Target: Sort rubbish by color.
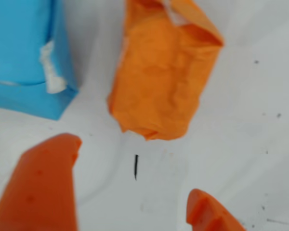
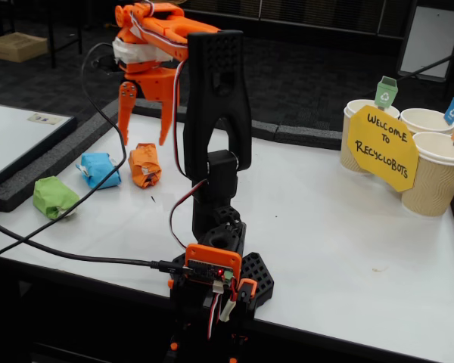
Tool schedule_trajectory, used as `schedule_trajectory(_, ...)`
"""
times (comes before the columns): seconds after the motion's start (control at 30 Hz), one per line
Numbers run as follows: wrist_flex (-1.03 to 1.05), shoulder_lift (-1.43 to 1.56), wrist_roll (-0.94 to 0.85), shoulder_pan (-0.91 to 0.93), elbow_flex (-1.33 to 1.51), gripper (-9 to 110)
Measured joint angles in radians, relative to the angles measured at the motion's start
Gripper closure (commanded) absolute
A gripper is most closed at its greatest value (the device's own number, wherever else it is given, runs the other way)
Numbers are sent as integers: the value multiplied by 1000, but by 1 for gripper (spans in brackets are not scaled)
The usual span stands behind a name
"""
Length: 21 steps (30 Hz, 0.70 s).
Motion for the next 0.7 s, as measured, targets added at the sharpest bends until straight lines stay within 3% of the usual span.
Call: schedule_trajectory(0.7, -23, -172, -14, 6, -133, 78)
